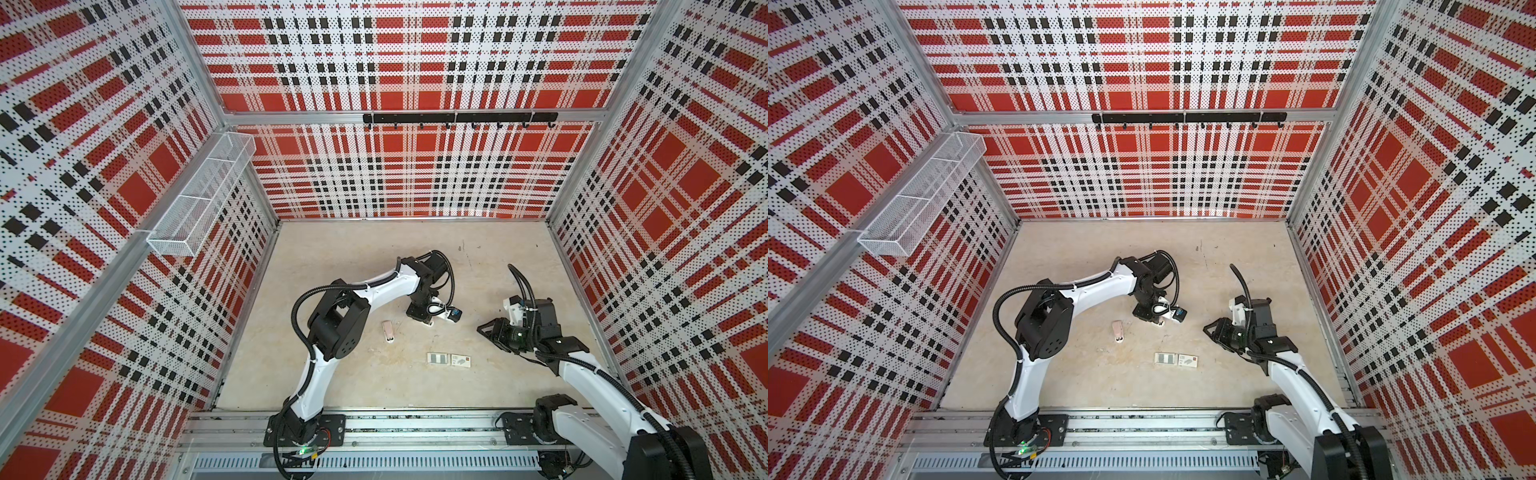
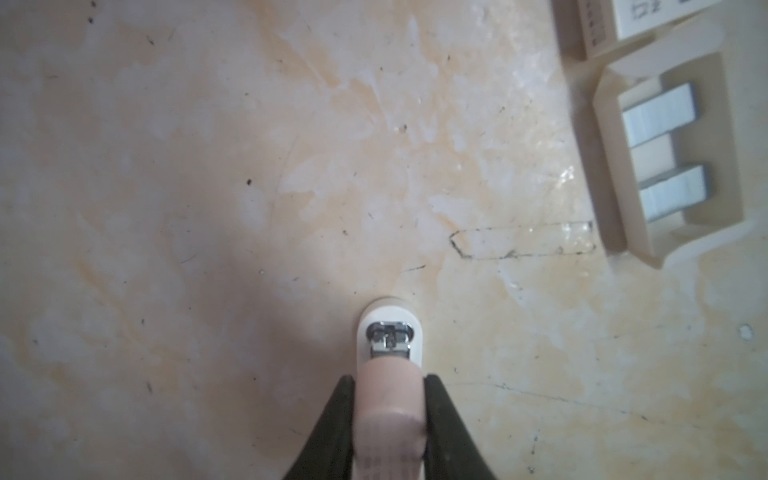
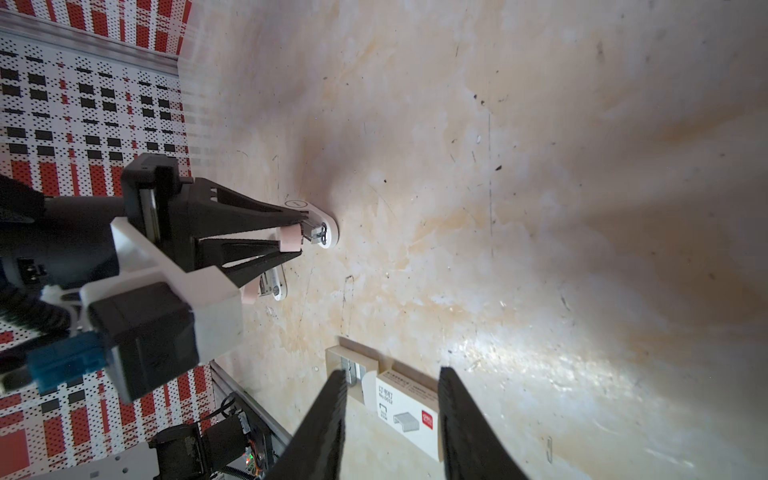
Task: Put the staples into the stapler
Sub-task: 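Lift the pink stapler with the left gripper toward the right gripper while right gripper approaches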
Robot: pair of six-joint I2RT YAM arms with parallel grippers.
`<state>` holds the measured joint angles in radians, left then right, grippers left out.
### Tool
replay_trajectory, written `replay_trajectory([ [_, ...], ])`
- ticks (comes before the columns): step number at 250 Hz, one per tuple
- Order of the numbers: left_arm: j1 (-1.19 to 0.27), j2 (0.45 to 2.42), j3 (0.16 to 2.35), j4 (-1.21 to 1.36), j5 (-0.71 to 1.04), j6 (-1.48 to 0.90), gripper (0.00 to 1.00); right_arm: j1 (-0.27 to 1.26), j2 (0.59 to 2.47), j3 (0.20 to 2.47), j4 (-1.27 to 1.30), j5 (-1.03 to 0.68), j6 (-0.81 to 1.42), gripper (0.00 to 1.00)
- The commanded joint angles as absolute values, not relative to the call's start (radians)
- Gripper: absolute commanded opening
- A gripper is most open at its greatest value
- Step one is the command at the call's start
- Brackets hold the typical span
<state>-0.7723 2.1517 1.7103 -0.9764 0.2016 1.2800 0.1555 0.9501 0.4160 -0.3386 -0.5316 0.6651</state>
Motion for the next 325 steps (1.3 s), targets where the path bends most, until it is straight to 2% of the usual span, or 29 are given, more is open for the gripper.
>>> replay_trajectory([
  [1, -0.773, 2.109, 1.719, -0.987, 0.220, 1.274, 0.23, 0.150, 0.960, 0.403, -0.293, -0.534, 0.664, 0.39],
  [145, -0.742, 2.065, 1.754, -0.986, 0.275, 1.113, 0.20, 0.151, 1.056, 0.439, -0.238, -0.582, 0.649, 0.39],
  [270, -0.765, 2.000, 1.731, -0.949, 0.343, 0.973, 0.19, 0.185, 1.297, 0.546, -0.023, -0.731, 0.712, 0.39],
  [325, -0.795, 1.978, 1.730, -0.931, 0.367, 0.914, 0.19, 0.232, 1.413, 0.611, 0.049, -0.777, 0.732, 0.36],
])
